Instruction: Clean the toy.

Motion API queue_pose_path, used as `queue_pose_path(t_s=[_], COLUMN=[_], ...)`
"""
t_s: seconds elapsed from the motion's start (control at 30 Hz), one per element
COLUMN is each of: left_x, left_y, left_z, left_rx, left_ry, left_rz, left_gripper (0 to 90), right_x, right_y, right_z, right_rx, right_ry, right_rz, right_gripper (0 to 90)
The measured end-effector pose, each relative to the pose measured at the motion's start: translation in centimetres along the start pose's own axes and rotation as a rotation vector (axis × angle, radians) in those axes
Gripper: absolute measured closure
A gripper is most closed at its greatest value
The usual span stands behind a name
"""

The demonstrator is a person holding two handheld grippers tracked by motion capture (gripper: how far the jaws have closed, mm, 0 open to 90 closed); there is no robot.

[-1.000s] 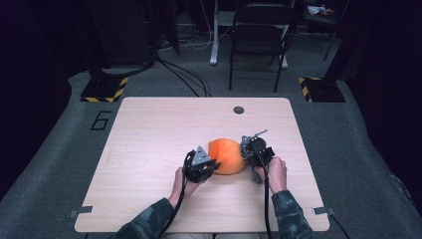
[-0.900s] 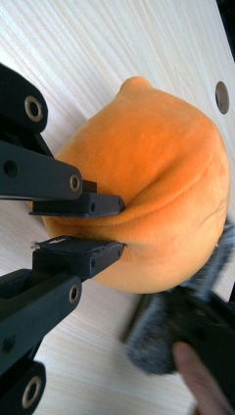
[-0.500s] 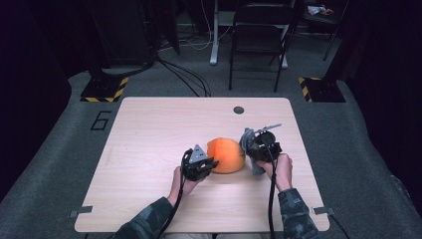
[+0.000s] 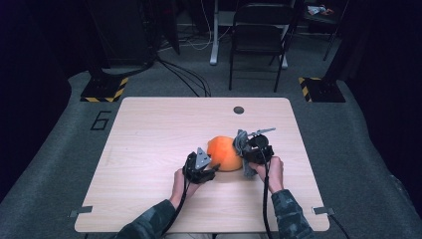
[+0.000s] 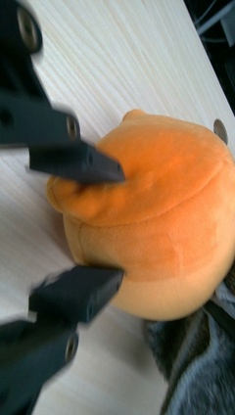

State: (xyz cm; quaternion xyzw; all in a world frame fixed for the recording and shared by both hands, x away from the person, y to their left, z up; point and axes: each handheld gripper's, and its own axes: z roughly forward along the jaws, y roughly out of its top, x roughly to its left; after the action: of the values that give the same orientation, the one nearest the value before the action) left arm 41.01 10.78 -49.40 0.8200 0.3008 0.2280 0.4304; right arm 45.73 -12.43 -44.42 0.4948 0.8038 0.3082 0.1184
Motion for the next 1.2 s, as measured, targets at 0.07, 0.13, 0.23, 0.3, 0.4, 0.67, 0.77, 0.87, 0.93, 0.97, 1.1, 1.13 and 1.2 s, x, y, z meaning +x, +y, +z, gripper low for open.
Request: queue_pose_path(t_s=[0.07, 0.13, 0.23, 0.3, 0.4, 0.67, 0.77, 0.87, 0.93, 0.97, 1.1, 1.13, 1.2], left_x=[0.2, 0.3, 0.5, 0.4, -0.1, -0.7, -0.5, -0.6, -0.5, -0.5, -0.3, -0.3, -0.3], left_y=[0.0, 0.0, 0.3, 0.6, 1.2, 1.2, 1.2, 1.1, 1.1, 1.1, 1.0, 1.0, 1.0], left_z=[0.0, -0.2, -0.6, -1.0, -1.7, -1.5, -1.4, -1.4, -1.3, -1.4, -1.3, -1.3, -1.3], left_rx=[0.000, -0.007, -0.021, -0.035, -0.055, -0.032, -0.030, -0.029, -0.029, -0.026, -0.030, -0.027, -0.026], left_ry=[-0.001, -0.007, -0.019, -0.031, -0.047, -0.083, -0.086, -0.092, -0.095, -0.096, -0.105, -0.103, -0.101], left_rz=[0.005, 0.009, 0.008, 0.012, 0.028, 0.042, 0.044, 0.035, 0.031, 0.031, 0.012, 0.011, 0.010], left_gripper=[70.0, 76.0, 78.8, 79.5, 79.8, 79.5, 79.3, 79.0, 78.9, 78.8, 78.4, 78.2, 78.1], right_x=[0.0, 0.1, 0.7, 1.2, 2.9, 6.2, 5.7, 5.5, 5.4, 5.3, 4.6, 4.2, 3.7], right_y=[0.1, 0.3, 0.9, 1.3, 1.9, 1.8, 1.7, 1.6, 1.6, 1.5, 1.4, 1.4, 1.3], right_z=[-0.1, -0.5, -1.6, -2.4, -3.4, -1.9, -1.7, -1.7, -1.6, -1.6, -1.6, -1.7, -1.6], right_rx=[0.004, 0.000, -0.017, -0.031, -0.052, -0.050, -0.029, -0.022, -0.022, -0.012, 0.015, 0.018, 0.030], right_ry=[-0.002, -0.007, -0.025, -0.005, 0.017, 0.024, 0.011, -0.011, -0.033, -0.031, -0.028, -0.011, -0.016], right_rz=[-0.014, -0.013, -0.009, -0.033, -0.070, -0.157, -0.171, -0.189, -0.187, -0.179, -0.170, -0.163, -0.163], right_gripper=[77.8, 77.8, 77.8, 77.8, 77.7, 77.6, 77.8, 77.8, 77.8, 77.8, 77.7, 77.7, 77.7])
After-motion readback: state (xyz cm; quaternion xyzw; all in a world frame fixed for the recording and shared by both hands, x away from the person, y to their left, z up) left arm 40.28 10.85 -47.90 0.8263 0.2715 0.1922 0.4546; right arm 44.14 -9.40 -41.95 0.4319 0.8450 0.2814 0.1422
